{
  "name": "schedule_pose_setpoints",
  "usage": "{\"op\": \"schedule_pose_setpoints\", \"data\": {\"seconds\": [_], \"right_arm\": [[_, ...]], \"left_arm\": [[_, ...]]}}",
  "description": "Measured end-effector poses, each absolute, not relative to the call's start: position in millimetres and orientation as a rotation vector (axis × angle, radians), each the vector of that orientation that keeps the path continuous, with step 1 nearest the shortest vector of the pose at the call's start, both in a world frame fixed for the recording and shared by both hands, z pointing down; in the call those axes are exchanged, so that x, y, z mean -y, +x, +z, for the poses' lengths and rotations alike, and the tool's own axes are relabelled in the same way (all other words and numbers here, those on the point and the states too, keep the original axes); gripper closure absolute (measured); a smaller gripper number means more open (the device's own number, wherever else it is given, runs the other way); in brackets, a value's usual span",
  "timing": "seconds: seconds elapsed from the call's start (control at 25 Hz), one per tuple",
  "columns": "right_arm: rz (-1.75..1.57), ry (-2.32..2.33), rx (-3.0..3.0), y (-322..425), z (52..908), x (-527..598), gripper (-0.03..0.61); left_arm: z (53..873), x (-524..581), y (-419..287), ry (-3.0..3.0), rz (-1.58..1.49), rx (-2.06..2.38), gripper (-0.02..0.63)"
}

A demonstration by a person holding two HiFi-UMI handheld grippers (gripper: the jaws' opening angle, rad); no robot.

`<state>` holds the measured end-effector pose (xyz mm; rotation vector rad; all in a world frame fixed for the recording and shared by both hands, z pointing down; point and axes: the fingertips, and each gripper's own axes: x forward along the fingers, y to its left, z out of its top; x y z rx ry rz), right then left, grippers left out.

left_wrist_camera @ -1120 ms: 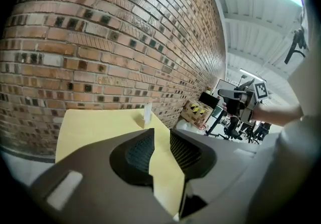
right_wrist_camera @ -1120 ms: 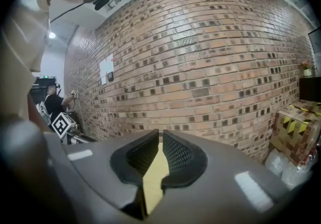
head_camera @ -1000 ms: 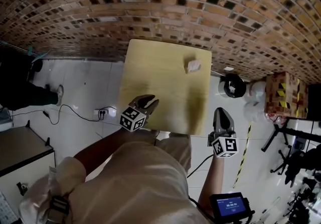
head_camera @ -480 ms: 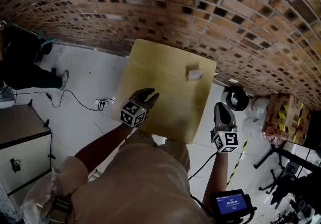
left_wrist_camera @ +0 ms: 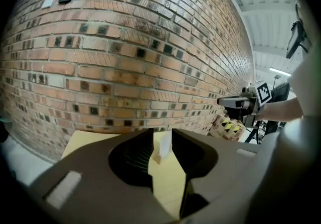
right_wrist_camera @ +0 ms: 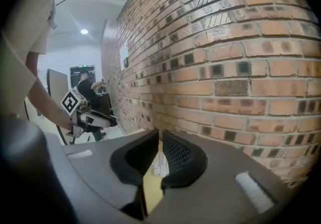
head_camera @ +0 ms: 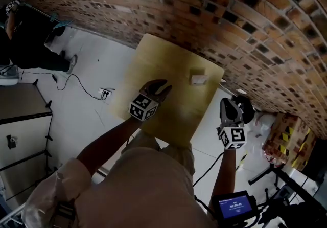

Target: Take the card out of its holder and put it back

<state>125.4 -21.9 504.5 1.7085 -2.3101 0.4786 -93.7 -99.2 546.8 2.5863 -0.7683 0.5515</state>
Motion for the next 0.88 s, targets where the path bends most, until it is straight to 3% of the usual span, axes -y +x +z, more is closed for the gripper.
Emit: {"op": "schedule_pose_setpoints", "data": {"seconds": [0.44,0.88], "right_arm": [[0.531,1.465,2.375,144,557,54,0.548],[0.590,1.146,2.381,140,636,79,0.491]], "left_arm": [[592,122,-40,2.600,0.681,0.674,0.454],[646,131,7,2.656,0.947,0.560,0.443]]}}
